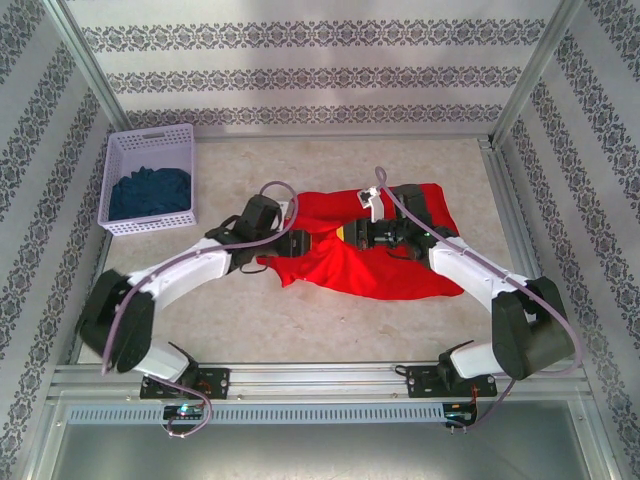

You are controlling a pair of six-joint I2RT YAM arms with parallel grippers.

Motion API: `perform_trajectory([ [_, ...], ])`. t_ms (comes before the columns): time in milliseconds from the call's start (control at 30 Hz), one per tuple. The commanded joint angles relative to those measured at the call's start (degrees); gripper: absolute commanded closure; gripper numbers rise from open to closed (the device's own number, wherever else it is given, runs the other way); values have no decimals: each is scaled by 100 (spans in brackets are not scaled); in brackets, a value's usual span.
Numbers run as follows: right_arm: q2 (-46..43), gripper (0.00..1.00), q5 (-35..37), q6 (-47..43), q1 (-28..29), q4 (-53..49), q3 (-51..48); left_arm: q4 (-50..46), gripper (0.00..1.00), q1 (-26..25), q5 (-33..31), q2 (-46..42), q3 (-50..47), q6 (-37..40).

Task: Fold the inside-out t-shirt
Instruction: Adjust the T-shirt at the center of the table.

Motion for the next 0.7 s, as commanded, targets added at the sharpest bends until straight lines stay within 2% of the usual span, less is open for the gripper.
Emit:
perform_trajectory([
  [0, -69, 100, -131, 8, -35, 227, 1, 607, 33, -14, 174, 611, 475, -383],
  [100, -109, 100, -82, 7, -36, 244, -26, 438, 34, -6, 14, 1195, 941, -307],
  [200, -94, 100, -93, 54, -36, 319, -38, 646, 40, -4, 147, 1576, 1151, -392],
  [267, -76, 100, -98, 53, -40, 328, -40, 808, 53, 2, 284, 1736, 1237, -459],
  [400, -200, 100, 142, 4, -100, -66, 71, 955, 89, 72, 541, 1611, 1191, -391],
  [433, -275, 100, 256, 7, -123, -225, 131, 1031, 97, 125, 690, 1446, 1076, -353],
  [467, -329, 100, 382, 7, -142, -411, 182, 1136, 100, 187, 855, 1245, 935, -310],
  [667, -575, 99, 1452, 96, -132, -1433, 433, 1962, 100, 490, 1542, -605, -356, 104],
])
